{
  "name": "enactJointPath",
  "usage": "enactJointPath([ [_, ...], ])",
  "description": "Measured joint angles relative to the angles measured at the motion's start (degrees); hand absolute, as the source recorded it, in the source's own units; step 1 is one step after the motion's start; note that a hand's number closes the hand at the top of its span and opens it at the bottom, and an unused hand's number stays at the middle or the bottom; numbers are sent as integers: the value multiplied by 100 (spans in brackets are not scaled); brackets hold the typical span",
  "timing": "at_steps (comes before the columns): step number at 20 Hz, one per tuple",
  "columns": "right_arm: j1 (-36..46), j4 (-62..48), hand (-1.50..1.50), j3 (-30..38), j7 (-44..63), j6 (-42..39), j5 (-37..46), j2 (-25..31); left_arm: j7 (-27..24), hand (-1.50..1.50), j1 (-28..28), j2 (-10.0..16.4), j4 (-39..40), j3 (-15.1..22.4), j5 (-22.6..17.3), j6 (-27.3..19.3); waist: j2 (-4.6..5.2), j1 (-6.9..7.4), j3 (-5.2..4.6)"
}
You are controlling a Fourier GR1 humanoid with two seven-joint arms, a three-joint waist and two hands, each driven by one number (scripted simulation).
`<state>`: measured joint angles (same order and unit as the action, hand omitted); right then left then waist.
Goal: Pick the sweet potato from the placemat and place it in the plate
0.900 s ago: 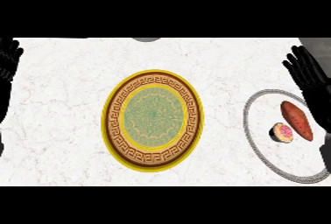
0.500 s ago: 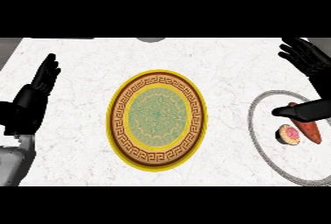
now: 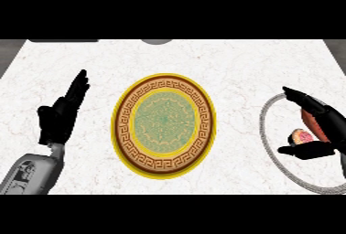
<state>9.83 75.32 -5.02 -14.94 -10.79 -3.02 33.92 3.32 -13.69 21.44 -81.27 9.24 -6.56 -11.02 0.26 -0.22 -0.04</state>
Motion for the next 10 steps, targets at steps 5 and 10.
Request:
enactJointPath([
  [5,-31,-18,-150,374,-493,206,413,391,31,0,-71,-142,109,-19,79,20,-18,-9,4],
  [10,1,287,-150,794,-132,-184,471,1190,129,0,-52,-191,24,-58,132,41,-35,-22,0],
])
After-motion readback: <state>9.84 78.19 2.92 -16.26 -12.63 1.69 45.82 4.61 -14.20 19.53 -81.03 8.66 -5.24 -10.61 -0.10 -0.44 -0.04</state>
